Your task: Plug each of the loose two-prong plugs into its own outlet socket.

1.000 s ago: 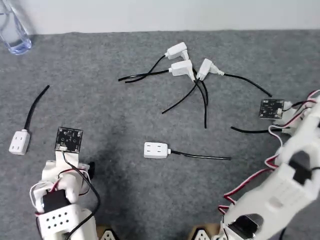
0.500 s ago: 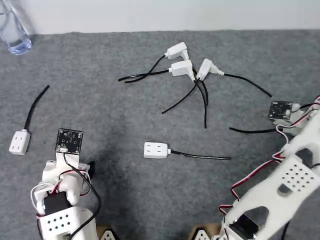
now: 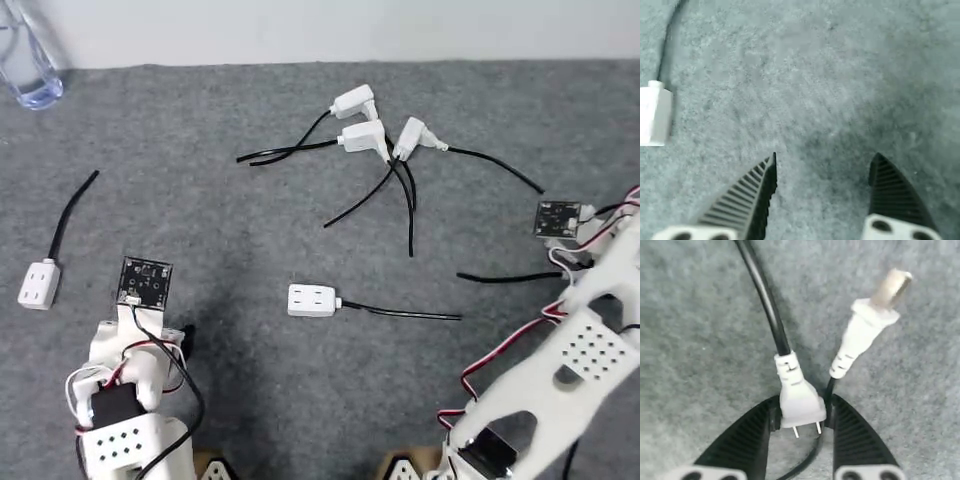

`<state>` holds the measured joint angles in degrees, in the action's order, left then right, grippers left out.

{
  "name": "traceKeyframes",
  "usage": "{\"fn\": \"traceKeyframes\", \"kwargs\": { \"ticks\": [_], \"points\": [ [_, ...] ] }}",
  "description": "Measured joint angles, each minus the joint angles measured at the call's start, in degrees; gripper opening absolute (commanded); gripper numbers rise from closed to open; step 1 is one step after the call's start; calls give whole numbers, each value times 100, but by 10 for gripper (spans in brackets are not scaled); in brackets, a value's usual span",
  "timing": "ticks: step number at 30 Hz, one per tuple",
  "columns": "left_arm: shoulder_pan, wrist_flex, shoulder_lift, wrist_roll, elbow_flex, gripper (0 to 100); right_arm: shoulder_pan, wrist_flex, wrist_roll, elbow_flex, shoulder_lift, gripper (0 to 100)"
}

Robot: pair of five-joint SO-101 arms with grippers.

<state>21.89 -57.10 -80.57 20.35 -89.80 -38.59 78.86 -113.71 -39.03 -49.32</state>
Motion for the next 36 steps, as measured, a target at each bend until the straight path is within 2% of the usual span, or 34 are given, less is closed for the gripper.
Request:
{"fn": "traceKeyframes", "kwargs": {
  "ticks": [12,18,27,31,36],
  "points": [
    [-44,0,-26,0,-9,284,141,2127,176,-1635,-9,49],
    [-44,0,-26,0,-9,284,229,2145,1609,-2435,-9,49],
    [-44,0,-26,0,-9,284,325,2154,4510,-2374,-9,9],
    [-44,0,-26,0,-9,284,378,2163,5380,-1389,114,11],
    [-44,0,-26,0,-9,284,782,2163,5670,791,1099,12]
  ]
}}
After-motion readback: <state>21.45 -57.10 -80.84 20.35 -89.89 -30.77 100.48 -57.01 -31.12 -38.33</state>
